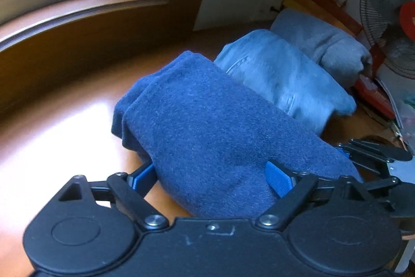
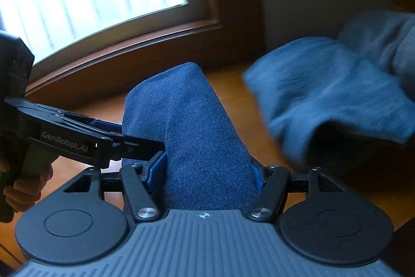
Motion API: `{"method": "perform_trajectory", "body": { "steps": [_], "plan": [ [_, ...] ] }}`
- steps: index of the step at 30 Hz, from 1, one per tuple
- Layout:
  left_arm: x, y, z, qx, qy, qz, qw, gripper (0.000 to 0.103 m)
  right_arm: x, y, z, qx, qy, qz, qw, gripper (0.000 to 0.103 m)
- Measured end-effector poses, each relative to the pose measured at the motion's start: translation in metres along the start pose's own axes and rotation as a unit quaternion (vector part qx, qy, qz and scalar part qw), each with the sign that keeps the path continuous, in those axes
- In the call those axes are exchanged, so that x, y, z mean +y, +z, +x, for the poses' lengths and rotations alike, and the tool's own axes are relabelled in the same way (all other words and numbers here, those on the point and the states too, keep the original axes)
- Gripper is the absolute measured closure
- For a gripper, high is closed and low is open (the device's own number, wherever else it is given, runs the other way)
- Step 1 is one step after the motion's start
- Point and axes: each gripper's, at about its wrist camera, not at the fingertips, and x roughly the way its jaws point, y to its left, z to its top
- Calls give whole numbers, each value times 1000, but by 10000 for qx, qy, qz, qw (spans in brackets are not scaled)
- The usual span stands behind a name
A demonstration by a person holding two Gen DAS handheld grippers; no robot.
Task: Fold clothes
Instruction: 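Lower the bundle beside the folded jeans with both grippers, then open both grippers and release the bundle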
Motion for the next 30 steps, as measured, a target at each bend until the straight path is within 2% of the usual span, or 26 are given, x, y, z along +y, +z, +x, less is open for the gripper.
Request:
{"method": "perform_trajectory", "body": {
  "steps": [4, 6, 14, 23, 28, 30],
  "plan": [
    [-11, 10, 18, -19, 56, -60, 10000, 12, -38, 8, 5, -71, 55, 189, 9998, 36],
    [-11, 11, 20, -23, 124, -103, 9999, 4, -43, 8, 3, -101, 137, 221, 9996, 36],
    [-9, 9, 18, -30, 171, -283, 9994, 3, -47, 13, -1, -158, 251, 437, 9986, 33],
    [-19, -2, -12, -31, 512, 24, 9987, 4, -30, 8, -42, -726, -285, 194, 9968, 31],
    [-22, -17, -30, 95, 583, 103, 9982, 4, -13, -5, -60, -829, -595, 348, 9942, 31],
    [-21, -23, -36, 181, 746, 101, 9970, 4, -3, -11, -65, -829, -665, 385, 9936, 31]
  ]
}}
